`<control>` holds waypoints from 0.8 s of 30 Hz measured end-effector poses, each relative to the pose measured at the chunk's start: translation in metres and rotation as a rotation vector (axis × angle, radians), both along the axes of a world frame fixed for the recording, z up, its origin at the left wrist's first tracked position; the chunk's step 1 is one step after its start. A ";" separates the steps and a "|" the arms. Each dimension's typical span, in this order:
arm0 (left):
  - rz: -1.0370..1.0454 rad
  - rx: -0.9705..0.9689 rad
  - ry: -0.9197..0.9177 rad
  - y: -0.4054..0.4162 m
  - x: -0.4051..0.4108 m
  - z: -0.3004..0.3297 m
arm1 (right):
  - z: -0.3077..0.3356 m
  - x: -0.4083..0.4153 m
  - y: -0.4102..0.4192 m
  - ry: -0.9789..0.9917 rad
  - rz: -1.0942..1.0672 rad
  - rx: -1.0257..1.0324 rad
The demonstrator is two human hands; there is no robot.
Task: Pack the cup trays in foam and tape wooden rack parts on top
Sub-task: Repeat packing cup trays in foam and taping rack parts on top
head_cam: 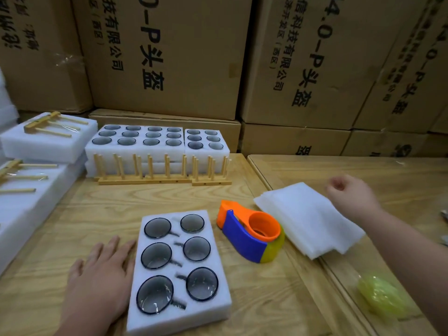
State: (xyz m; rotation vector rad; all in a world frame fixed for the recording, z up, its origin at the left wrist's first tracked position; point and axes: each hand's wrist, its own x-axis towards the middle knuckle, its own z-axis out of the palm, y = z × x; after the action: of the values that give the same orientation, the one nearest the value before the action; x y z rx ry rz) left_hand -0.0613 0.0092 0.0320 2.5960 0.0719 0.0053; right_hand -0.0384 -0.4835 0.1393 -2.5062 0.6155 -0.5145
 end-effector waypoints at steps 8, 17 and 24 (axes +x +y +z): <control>-0.002 -0.007 0.004 0.001 0.002 -0.006 | -0.015 0.001 -0.031 0.505 -0.008 -0.167; 0.013 -0.002 0.008 0.000 0.001 -0.008 | -0.021 0.014 -0.035 0.453 0.005 0.017; 0.027 0.061 0.002 -0.001 -0.005 -0.011 | -0.005 0.022 -0.034 0.236 -0.016 -0.122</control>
State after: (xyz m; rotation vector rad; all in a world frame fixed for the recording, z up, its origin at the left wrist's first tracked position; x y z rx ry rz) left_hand -0.0658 0.0081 0.0212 2.6556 0.1090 0.0155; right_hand -0.0165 -0.5170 0.1343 -2.7036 0.7111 -0.2702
